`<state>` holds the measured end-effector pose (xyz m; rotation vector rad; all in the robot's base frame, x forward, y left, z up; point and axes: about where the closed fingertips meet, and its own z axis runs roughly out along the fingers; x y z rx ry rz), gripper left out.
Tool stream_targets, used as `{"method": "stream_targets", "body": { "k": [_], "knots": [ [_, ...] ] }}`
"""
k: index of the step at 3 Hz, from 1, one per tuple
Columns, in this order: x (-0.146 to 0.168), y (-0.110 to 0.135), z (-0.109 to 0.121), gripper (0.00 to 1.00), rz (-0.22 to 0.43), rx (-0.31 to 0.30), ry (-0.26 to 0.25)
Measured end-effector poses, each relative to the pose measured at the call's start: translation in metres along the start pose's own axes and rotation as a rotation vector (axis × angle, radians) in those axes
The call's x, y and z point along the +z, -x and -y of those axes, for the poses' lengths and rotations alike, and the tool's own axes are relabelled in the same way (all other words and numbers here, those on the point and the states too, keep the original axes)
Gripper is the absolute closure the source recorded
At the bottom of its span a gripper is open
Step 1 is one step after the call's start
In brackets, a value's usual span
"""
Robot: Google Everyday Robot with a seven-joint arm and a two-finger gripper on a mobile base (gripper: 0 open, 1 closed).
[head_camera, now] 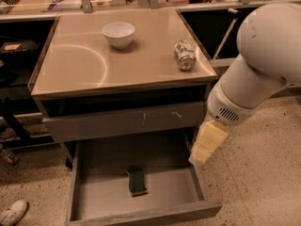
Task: Pick sponge from middle drawer and place on counter
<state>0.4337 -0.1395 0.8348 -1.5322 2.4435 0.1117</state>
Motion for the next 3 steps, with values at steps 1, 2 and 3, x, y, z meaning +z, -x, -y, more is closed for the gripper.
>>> {"method": "stream_targets", "body": {
  "k": [1,2,3],
  "knots": [
    [0.04,0.021,-0.029,0.0,0.017,-0.017,0.08],
    [0.04,0.021,-0.029,0.0,0.017,-0.017,0.08],
    [0.077,0.034,-0.046,0.0,0.036,0.006,0.133]
  ]
}}
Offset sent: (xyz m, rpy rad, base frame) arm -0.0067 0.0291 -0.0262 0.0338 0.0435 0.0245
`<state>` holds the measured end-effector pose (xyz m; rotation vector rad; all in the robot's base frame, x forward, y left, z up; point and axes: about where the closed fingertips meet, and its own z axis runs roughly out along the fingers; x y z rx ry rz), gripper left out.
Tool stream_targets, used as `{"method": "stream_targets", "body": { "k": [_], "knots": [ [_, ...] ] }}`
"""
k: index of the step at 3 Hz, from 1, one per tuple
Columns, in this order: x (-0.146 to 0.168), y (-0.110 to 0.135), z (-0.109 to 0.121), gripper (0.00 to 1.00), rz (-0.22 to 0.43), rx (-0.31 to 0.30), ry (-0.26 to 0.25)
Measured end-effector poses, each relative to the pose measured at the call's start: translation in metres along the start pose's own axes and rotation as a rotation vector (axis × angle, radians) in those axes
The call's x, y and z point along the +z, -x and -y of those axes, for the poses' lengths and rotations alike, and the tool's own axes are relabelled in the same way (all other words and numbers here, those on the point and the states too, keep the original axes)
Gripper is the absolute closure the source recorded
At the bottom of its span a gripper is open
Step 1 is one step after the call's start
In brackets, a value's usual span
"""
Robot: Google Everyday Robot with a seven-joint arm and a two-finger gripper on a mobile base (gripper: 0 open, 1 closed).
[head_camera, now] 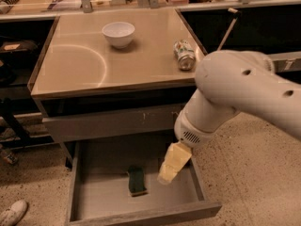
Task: Pick sponge from middle drawer and place on counter
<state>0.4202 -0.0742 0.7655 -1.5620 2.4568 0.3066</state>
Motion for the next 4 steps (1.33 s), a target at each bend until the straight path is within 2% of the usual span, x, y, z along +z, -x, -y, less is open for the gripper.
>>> {"method": "stream_targets", "body": {
  "k": [1,2,3,4],
  "knots": [
    [0.094,0.039,-0.008,0.0,-0.001,0.031,0.05],
    [0.096,0.041,-0.008,0.0,0.0,0.033,0.052],
    [0.117,0.042,-0.007,0.0,0.012,0.079,0.052],
    [0.162,0.031,0.008,0.0,0.024,0.223,0.046]
  ]
}}
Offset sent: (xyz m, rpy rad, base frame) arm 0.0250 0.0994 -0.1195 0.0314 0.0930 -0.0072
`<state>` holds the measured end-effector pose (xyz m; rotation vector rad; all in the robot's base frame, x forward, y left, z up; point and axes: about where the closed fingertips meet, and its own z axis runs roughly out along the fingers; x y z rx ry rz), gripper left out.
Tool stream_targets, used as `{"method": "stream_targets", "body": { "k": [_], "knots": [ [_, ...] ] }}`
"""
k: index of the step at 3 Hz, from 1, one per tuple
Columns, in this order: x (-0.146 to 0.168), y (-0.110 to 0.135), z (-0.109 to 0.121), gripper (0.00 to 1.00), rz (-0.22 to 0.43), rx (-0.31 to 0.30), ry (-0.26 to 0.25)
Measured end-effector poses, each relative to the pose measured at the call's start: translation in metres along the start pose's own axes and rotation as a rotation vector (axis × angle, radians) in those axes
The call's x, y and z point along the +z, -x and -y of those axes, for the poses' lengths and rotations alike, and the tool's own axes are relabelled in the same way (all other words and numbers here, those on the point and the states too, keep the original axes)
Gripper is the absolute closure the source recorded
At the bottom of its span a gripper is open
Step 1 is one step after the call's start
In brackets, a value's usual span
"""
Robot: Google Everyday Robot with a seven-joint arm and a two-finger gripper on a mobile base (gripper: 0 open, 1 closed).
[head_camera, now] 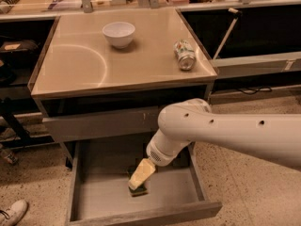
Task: Pick sponge from middle drawer and place on counter
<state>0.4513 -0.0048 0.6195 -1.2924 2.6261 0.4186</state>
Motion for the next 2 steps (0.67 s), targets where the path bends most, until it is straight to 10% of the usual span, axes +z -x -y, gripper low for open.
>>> {"method": "stream_targets", "body": {
  "k": [1,2],
  "knots": [
    [0.0396,-0.0132,0.0179,0.0,0.008,0.18,0.01],
    [0.0394,-0.0116,0.0173,0.0,0.012,0.198,0.011]
  ]
}}
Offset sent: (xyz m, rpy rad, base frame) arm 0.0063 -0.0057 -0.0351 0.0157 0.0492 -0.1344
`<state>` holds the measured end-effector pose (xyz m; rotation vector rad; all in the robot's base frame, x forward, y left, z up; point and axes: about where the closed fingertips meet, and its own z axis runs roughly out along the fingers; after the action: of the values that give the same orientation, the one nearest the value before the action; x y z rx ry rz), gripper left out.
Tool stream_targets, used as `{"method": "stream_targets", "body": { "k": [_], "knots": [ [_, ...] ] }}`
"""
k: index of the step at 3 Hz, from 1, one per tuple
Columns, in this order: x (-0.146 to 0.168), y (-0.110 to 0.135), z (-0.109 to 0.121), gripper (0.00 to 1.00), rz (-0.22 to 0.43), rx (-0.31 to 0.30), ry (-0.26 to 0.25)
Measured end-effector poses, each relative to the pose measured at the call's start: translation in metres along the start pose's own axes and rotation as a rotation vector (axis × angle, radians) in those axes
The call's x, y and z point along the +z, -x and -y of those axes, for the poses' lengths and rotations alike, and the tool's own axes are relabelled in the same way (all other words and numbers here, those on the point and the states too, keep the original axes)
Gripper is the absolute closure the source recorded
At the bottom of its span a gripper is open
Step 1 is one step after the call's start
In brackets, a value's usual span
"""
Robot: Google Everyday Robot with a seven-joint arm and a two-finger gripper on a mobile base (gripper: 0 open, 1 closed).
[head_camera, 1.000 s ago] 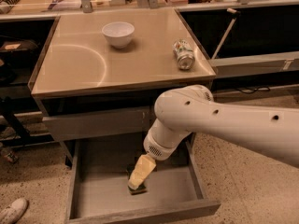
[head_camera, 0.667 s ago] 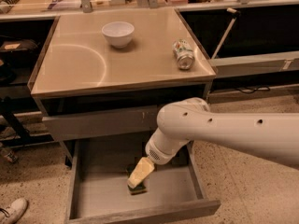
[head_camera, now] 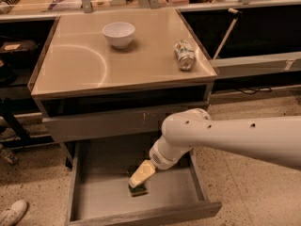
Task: Pick sponge from middle drawer and place on counter
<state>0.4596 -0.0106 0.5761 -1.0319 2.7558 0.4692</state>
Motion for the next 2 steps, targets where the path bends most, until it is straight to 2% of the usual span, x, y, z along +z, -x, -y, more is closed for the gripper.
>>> {"method": "stream_targets", "body": {
  "k": [1,2],
  "knots": [
    [0.008,-0.002,-0.004,0.0,-0.006,0.004,0.016],
    [0.102,0.001,-0.043,0.0,-0.069,0.044,0.049]
  ]
}}
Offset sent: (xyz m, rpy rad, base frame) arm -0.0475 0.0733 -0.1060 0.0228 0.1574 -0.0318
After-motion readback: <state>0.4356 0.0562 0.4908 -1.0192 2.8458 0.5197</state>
